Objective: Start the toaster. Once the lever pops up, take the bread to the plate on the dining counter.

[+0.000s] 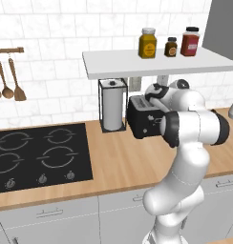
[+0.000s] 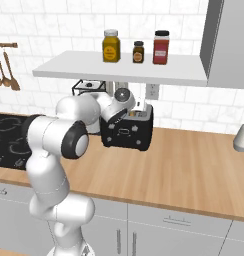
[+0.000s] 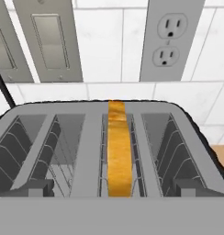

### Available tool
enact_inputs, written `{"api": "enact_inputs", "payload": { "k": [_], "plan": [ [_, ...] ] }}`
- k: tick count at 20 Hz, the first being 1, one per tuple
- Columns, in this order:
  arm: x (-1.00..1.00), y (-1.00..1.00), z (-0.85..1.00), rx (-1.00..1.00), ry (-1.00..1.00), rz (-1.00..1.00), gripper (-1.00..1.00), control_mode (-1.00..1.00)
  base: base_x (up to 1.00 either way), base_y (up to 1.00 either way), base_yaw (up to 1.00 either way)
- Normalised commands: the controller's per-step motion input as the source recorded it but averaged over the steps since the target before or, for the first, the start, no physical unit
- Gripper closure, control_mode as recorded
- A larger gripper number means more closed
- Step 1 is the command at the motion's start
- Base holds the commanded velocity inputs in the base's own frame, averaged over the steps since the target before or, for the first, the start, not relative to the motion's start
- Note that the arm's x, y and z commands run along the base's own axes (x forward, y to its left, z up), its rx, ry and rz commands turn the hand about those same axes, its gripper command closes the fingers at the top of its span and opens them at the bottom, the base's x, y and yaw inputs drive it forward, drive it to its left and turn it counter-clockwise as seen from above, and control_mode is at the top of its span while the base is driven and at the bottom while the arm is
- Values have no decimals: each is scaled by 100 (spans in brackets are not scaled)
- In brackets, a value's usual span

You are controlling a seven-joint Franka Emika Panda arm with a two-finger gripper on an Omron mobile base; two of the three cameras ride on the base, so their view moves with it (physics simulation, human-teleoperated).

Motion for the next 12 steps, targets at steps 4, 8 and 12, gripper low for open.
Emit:
{"api": "enact_inputs", "payload": {
  "k": [4,8,12],
  "plan": [
    [12,0,-3,0,0,0,-100,-100,0,0,0],
    [6,0,-13,0,0,0,-100,-100,0,0,0],
    [3,0,-20,0,0,0,-100,-100,0,0,0]
  ]
}}
